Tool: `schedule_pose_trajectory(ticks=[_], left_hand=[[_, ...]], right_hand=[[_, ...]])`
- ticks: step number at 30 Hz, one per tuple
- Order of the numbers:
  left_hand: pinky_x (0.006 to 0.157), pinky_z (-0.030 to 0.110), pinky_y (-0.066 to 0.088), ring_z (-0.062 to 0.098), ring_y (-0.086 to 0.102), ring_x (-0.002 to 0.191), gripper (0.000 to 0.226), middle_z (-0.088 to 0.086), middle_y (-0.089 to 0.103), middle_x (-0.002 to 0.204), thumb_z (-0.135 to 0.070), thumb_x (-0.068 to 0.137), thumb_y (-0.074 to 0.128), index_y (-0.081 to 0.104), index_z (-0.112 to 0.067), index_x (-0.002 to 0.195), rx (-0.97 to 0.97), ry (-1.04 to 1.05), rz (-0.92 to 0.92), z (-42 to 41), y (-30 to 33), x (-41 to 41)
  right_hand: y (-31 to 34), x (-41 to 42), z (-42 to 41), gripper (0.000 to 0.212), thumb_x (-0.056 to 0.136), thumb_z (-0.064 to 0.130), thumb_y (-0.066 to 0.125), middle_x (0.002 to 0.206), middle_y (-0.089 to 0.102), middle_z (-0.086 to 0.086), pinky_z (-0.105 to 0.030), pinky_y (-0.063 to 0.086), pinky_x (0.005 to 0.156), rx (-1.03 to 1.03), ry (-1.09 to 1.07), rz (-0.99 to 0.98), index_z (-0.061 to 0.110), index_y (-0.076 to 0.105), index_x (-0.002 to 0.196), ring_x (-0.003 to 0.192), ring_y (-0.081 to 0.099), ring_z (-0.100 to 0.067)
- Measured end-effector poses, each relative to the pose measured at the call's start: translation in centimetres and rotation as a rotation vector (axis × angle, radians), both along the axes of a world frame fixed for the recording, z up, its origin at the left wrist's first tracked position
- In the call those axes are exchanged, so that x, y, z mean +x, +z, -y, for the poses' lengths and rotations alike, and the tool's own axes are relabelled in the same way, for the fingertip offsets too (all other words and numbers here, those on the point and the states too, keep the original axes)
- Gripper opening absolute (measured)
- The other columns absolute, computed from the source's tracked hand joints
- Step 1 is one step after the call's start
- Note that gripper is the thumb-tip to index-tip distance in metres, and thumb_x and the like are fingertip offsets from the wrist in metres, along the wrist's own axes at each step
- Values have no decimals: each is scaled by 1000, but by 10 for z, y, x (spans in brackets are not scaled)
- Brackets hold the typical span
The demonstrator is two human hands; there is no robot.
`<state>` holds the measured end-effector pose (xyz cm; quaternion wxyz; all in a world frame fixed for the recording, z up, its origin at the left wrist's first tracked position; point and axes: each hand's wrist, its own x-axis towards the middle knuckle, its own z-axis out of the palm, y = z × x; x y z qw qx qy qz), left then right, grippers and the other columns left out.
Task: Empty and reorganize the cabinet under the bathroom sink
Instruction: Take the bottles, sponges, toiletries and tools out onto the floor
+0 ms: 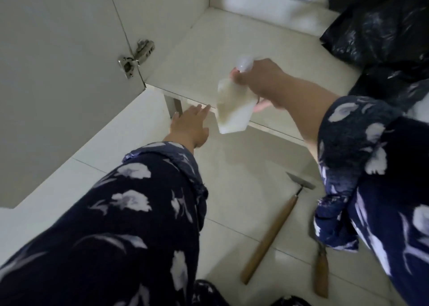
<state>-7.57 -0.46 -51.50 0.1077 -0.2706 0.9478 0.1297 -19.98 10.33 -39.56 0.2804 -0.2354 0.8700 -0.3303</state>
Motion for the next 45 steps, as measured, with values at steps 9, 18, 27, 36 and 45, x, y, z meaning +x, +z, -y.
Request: schedule_pose_trajectory(ticks=[9,18,27,36,45], left_hand=[[109,39,30,23,41,133,43,-2,42,148,-20,98,39,42,-29,140,177,117,-12,-25,-22,55],[111,38,29,21,39,136,41,-1,41,149,-20,99,40,45,-33,137,201,134,-22,-37,-47,75],[111,38,31,22,43,132,39,-3,45,145,-20,98,42,47,-30,136,225,140,-39,-40,-42,59],[99,33,41,19,53,116,34,-3,58,129,-18,96,42,56,-26,126,320,98,-73,-62,-19,32],[97,35,47,19,60,105,32,0,63,119,-16,92,44,64,-24,116,352,-78,-246,-102,30,-82]], right_hand=[[-101,78,-35,35,88,39,55,106,67,-11,-40,55,84,118,-126,50,11,65,106,98,64,-31],[-170,124,-58,32,94,31,51,115,63,-12,-32,47,83,149,-227,115,8,62,114,105,59,-31],[-198,134,-76,40,94,29,49,123,58,-6,-33,46,94,148,-184,163,29,54,134,112,55,-26],[-144,72,-90,45,93,16,43,141,48,-11,-35,41,105,635,221,96,10,46,138,126,49,-30],[-52,-55,-144,35,93,8,48,126,60,-13,-37,50,85,359,-73,-52,12,57,128,113,61,-32]])
